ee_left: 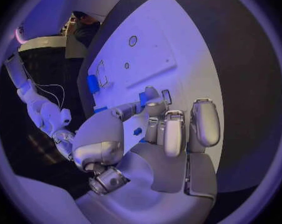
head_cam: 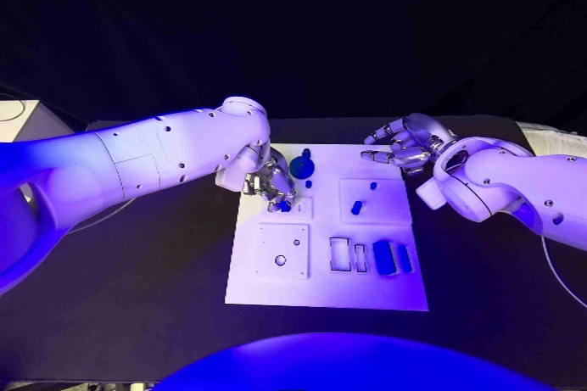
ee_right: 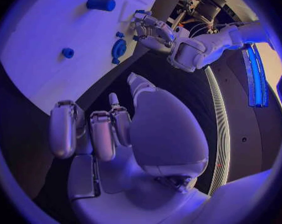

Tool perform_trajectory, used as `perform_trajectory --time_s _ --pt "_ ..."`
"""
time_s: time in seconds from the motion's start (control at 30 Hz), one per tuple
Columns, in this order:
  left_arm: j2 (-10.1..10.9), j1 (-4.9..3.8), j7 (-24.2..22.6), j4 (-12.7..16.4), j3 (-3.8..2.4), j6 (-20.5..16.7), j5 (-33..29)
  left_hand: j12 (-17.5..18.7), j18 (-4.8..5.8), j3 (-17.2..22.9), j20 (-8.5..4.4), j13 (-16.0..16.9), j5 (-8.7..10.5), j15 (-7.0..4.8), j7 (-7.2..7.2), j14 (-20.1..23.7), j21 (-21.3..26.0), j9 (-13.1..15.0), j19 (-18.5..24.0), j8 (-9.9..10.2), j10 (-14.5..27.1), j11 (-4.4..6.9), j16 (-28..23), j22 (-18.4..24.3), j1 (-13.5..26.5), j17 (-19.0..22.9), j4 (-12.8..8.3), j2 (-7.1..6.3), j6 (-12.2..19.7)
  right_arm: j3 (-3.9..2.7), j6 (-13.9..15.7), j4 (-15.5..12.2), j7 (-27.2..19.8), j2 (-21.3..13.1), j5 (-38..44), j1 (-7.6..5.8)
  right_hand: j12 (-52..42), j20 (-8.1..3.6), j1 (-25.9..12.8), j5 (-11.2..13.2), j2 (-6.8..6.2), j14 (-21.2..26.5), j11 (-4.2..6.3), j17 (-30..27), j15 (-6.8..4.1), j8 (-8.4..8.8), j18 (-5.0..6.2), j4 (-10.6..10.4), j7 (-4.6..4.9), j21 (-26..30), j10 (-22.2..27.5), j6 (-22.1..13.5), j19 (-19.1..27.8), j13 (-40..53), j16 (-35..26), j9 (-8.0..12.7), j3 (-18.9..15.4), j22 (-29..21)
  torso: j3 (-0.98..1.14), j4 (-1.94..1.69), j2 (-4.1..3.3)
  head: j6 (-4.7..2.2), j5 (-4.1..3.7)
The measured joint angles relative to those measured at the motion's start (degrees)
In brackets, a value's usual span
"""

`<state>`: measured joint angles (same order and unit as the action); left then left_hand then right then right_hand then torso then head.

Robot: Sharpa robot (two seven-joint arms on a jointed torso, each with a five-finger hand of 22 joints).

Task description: Assemble the parts on the task board

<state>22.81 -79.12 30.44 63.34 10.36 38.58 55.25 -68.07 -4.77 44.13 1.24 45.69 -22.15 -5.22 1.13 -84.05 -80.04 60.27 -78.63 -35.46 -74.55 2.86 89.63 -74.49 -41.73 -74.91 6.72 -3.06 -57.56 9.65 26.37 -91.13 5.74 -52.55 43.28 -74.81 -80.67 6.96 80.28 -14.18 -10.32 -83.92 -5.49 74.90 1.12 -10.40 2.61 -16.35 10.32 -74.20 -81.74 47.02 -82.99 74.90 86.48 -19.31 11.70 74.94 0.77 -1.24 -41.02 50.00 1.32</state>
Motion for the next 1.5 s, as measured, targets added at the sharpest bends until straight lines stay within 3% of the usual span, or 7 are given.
perform_trajectory --time_s 0.47,0.83,1.17,1.5 --pt "-0.08 0.05 0.08 -0.26 0.03 -0.05 -0.02 0.00 0.00 1.38 0.00 0.12 0.46 0.00 -0.12 0.00 0.00 0.00 0.00 0.00 -0.42 0.00 0.00 -0.11 2.47 0.00 -0.28 -0.37 -0.51 0.00 -0.01 0.00 0.00 -0.02 0.00 0.02 0.00 0.00 0.00 0.00 0.00 0.00 0.00 0.00 0.00 0.00 0.00 0.00 0.00 0.00 0.00 0.00 0.00 0.00 0.00 0.00 0.00 -0.01 0.04 0.04 0.00 0.00 -0.05" --pt "0.00 0.08 0.28 -0.28 0.05 -0.17 0.05 0.00 0.00 -3.64 -0.03 0.29 1.16 0.01 -0.43 0.00 0.00 0.00 -0.03 -0.16 -0.41 -0.01 0.00 -0.24 4.54 0.00 2.75 -0.91 -0.83 0.00 -0.02 -0.01 0.00 -0.02 0.00 0.03 0.00 0.00 0.00 0.00 0.00 0.00 0.00 0.04 0.00 0.00 0.00 0.00 0.00 0.00 0.00 0.00 0.00 0.00 0.00 0.00 0.00 -0.02 0.04 0.05 -0.03 0.00 -0.15" --pt "0.58 0.15 0.30 0.49 -0.04 -1.04 0.16 0.00 0.00 -6.61 -0.20 0.48 1.16 0.01 -0.55 0.00 0.00 0.01 -0.20 -0.24 -0.62 0.20 0.00 -0.30 4.59 0.00 3.74 -0.96 -0.94 0.00 -0.04 -0.01 -0.02 -0.04 0.00 0.07 0.00 0.00 -0.17 0.00 0.17 0.00 0.00 0.04 0.00 -0.35 0.00 0.00 0.00 0.00 0.00 0.00 0.00 0.00 0.00 0.00 0.00 -0.03 0.04 0.02 -0.02 0.00 -0.22" --pt "1.15 0.39 0.38 1.34 -0.54 -1.73 0.53 0.00 0.00 -7.78 -0.20 0.53 1.16 0.01 -0.56 0.00 0.00 0.01 -0.20 0.00 -0.62 0.20 0.00 -0.37 4.59 0.00 4.25 -0.96 -0.95 0.00 -0.07 0.00 -0.03 -0.04 0.00 0.13 0.00 0.00 -0.23 0.00 0.23 0.00 0.00 0.03 0.00 -0.34 0.00 0.00 0.00 0.00 0.00 0.00 0.00 0.00 0.00 0.00 0.00 -0.04 0.03 0.03 0.00 0.00 -0.18"
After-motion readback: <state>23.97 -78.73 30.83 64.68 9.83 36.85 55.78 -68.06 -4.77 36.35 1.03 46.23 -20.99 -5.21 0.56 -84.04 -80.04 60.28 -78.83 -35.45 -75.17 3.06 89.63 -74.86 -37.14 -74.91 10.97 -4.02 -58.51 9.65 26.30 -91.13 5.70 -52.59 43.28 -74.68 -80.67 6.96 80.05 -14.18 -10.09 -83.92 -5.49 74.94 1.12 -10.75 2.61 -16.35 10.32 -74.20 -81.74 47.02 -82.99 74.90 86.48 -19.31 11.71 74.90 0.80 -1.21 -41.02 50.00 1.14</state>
